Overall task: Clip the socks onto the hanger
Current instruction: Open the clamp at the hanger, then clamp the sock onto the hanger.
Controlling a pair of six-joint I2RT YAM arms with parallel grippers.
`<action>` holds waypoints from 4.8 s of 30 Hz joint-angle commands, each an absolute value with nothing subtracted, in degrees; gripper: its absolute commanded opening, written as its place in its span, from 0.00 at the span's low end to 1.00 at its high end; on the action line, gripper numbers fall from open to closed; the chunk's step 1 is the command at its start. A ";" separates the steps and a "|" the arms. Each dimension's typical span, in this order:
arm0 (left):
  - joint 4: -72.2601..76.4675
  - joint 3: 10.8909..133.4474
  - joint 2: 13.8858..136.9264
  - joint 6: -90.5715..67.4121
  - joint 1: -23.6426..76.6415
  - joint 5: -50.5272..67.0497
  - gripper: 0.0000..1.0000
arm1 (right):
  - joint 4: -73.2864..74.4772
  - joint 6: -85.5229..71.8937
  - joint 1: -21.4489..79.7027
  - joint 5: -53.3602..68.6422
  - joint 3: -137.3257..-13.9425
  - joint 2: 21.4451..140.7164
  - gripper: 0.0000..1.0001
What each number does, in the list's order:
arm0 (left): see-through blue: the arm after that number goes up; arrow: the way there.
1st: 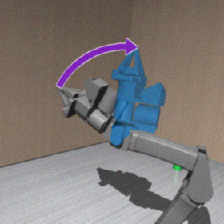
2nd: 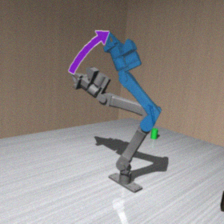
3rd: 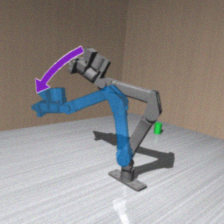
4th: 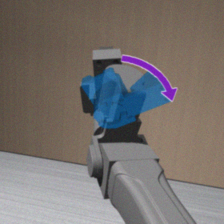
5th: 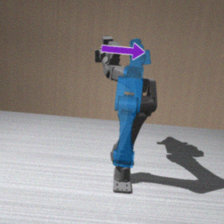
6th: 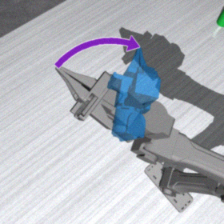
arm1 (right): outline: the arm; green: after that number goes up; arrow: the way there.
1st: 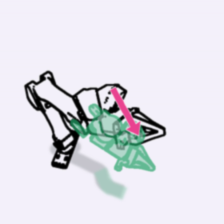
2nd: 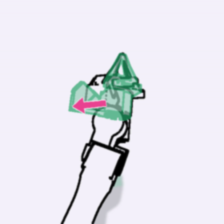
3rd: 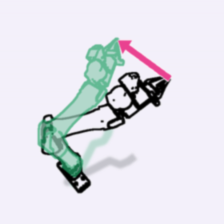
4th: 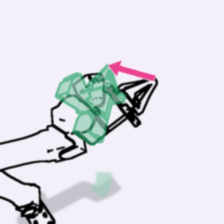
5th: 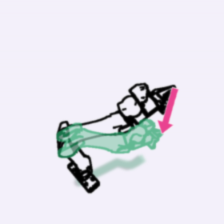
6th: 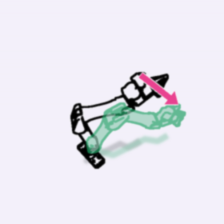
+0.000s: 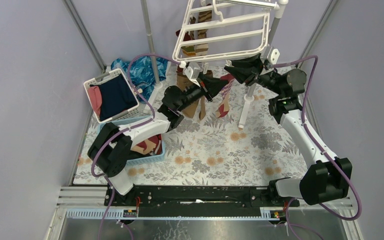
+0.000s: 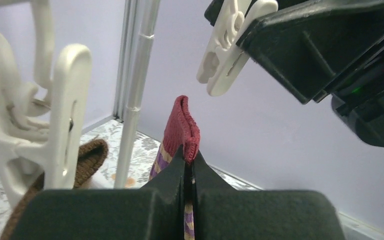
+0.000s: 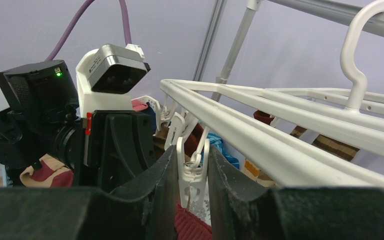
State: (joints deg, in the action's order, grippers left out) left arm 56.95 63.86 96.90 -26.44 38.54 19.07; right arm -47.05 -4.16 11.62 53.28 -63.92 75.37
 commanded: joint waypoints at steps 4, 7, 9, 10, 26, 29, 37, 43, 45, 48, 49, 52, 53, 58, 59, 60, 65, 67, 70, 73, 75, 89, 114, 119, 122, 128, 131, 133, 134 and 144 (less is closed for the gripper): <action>63.50 59.43 93.93 -13.95 40.99 7.92 0.00 | -49.49 -4.93 12.22 54.61 -64.60 73.25 0.08; 66.97 56.30 92.65 -7.40 45.05 0.94 0.00 | -49.31 -4.72 12.17 54.25 -64.64 73.38 0.08; 69.49 54.40 92.16 -4.39 47.45 -4.14 0.00 | -49.34 -4.73 12.19 54.15 -64.69 73.48 0.08; 71.87 52.78 92.18 -2.98 48.59 -6.77 0.00 | -49.31 -4.69 12.21 54.14 -64.71 73.48 0.08; 92.54 66.12 112.16 49.74 65.18 -43.92 0.00 | -49.18 -4.74 12.21 53.89 -64.59 73.47 0.08; 92.64 69.87 115.03 55.23 66.19 -45.94 0.00 | -49.26 -4.83 12.22 53.88 -64.69 73.72 0.08; 92.90 88.74 127.97 72.82 66.00 -52.34 0.00 | -49.52 -4.93 12.22 53.88 -64.40 73.65 0.08; 92.90 89.45 128.17 73.08 65.97 -56.07 0.00 | -49.39 -4.92 12.22 54.05 -64.90 73.95 0.08; 92.89 89.22 127.48 72.98 66.00 -56.93 0.00 | -49.48 -5.00 12.21 54.05 -64.95 74.15 0.08; 92.90 90.37 126.87 74.21 65.93 -58.50 0.00 | -49.31 -5.02 12.22 53.89 -65.04 74.27 0.08; 92.90 90.30 126.52 74.56 65.96 -58.53 0.00 | -49.19 -5.09 12.19 53.81 -65.10 74.19 0.08; 92.81 90.31 125.99 75.83 66.14 -58.61 0.00 | -49.07 -5.28 12.22 53.73 -65.13 74.01 0.08; 92.81 90.59 125.95 76.57 66.33 -58.62 0.00 | -49.05 -5.47 12.17 53.66 -65.13 74.00 0.08; 92.85 85.82 123.68 77.86 67.99 -55.65 0.00 | -48.71 -6.31 12.22 53.31 -65.54 74.00 0.08; 92.86 84.06 123.14 77.95 68.09 -54.55 0.00 | -48.69 -6.33 12.22 53.27 -65.56 74.00 0.08; 92.88 82.44 122.50 78.13 68.05 -53.68 0.00 | -48.69 -6.33 12.17 53.34 -65.57 74.00 0.08; 92.74 71.38 116.53 74.90 68.11 -47.59 0.00 | -48.69 -6.11 12.17 53.26 -65.39 74.01 0.08; 92.51 64.17 111.32 70.19 68.39 -43.44 0.00 | -48.46 -5.98 12.22 53.41 -65.55 74.00 0.08; 89.73 53.15 101.85 55.85 68.42 -35.76 0.00 | -48.18 -5.87 12.17 53.60 -65.74 74.07 0.08; 81.60 45.15 92.13 39.51 66.47 -26.85 0.00 | -48.14 -5.87 12.19 53.76 -65.57 74.11 0.08; 73.83 42.49 86.23 27.32 62.57 -16.76 0.00 | -47.87 -5.81 12.17 53.83 -65.44 74.06 0.08; 74.37 43.85 84.62 -10.91 42.18 27.60 0.00 | -47.98 -5.71 12.21 53.95 -64.71 73.48 0.08; 88.13 63.34 102.94 -37.98 33.15 39.48 0.00 | -47.03 -9.89 12.22 59.41 -65.91 73.65 0.08; 89.49 66.18 105.71 -41.57 32.34 40.06 0.00 | -46.91 -11.97 12.22 59.70 -66.72 73.65 0.08; 90.26 67.12 106.78 -43.66 31.85 40.30 0.00 | -46.47 -13.68 12.22 60.27 -67.46 73.48 0.07; 91.75 69.26 108.19 -47.05 31.22 40.79 0.00 | -44.29 -18.30 12.17 61.16 -69.89 74.05 0.07; 92.06 69.63 107.82 -47.79 31.11 41.57 0.00 | -42.46 -21.17 12.22 60.93 -71.42 74.67 0.07; 92.11 69.22 107.03 -47.94 31.11 41.82 0.00 | -41.16 -23.03 12.21 60.75 -72.14 75.02 0.07; 92.15 68.93 106.64 -47.98 31.09 41.80 0.00 | -40.82 -23.90 12.22 60.85 -72.42 75.17 0.07; 92.37 66.51 102.90 -50.42 30.52 42.75 0.00 | -39.05 -31.04 11.96 60.05 -74.45 76.31 0.07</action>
